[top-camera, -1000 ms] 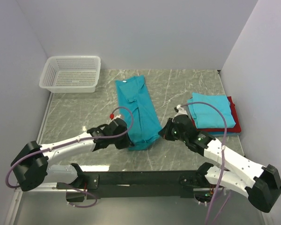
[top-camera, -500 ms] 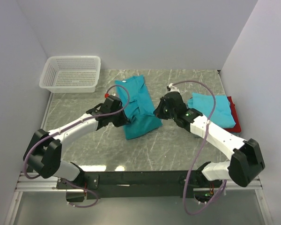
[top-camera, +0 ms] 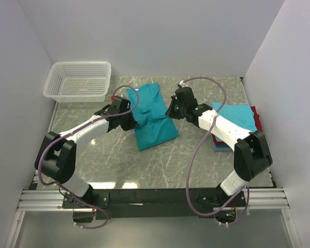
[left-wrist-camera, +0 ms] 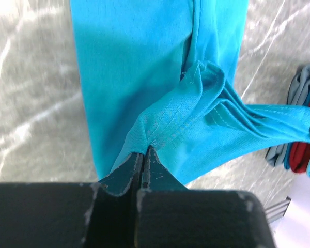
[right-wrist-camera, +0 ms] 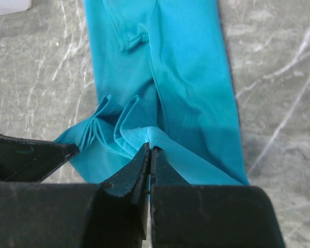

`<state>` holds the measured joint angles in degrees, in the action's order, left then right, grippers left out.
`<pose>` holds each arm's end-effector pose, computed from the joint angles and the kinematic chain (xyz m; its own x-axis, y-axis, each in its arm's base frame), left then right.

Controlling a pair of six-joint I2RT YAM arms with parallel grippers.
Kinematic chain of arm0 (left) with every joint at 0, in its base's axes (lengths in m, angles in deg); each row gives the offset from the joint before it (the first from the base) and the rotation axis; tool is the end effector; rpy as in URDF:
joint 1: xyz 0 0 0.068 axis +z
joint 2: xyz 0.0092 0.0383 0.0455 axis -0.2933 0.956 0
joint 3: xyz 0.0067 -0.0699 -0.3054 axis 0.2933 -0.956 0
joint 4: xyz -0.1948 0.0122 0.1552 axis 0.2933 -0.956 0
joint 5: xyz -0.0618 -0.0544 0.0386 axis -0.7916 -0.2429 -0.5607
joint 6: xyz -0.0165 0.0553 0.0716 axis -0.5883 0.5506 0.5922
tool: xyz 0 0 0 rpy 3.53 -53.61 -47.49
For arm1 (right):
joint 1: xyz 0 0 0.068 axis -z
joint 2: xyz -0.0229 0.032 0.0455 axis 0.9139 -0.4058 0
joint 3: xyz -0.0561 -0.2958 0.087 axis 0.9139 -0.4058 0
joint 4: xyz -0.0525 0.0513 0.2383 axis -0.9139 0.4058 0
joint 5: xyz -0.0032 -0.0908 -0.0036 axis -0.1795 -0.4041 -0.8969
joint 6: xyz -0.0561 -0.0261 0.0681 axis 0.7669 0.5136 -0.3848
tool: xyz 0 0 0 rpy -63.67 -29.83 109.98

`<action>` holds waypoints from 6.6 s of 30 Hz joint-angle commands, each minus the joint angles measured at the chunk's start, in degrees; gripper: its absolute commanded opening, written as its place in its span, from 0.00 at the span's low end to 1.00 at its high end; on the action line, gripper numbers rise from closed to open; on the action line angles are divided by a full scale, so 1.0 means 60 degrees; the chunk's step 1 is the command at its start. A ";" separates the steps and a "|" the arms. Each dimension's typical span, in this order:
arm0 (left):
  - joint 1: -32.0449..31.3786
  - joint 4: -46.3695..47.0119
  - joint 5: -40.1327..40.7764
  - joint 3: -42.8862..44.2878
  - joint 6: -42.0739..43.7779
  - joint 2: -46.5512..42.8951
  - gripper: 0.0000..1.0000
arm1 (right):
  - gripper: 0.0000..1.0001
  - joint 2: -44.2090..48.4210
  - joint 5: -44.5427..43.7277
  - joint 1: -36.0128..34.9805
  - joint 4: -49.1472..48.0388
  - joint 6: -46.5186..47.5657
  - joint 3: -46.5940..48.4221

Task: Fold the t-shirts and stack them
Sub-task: Fold the tshirt

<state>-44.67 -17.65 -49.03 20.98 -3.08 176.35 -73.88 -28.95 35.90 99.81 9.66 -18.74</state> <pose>0.3053 -0.1673 0.2364 -0.8142 -0.4554 -0.3600 -0.2068 0.8070 -0.5531 0.3293 0.1923 0.2849 -0.7326 0.2224 -0.6433 -0.1187 0.8888 0.4426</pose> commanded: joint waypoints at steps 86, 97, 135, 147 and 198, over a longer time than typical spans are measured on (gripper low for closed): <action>-0.0861 0.1944 -0.0640 -0.2997 0.0279 -0.0917 0.90 | 0.87 0.0801 0.0712 0.0953 -0.1035 -0.0061 -0.2905; -0.0861 0.1755 0.0298 -0.2528 0.0717 0.0080 0.58 | 0.74 -0.0077 0.0932 0.1114 -0.1357 -0.0178 -0.2744; -0.2339 0.1170 0.0092 -0.3874 -0.0143 -0.2027 0.01 | 0.00 0.3024 0.0231 0.0398 -0.0466 -0.0588 -0.5379; -0.3894 -0.0530 0.1042 -0.3922 -0.0953 -0.5515 0.01 | 0.00 0.7451 -0.0854 -0.1229 0.2318 -0.1805 -0.5544; 0.2171 0.0496 -0.1108 0.4047 0.1802 0.3372 0.00 | 0.00 -0.2991 -0.0548 0.1670 0.1044 0.0700 0.4489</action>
<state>-33.00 -14.46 -56.16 40.56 5.29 193.75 -89.82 -30.63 43.82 107.53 12.76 3.41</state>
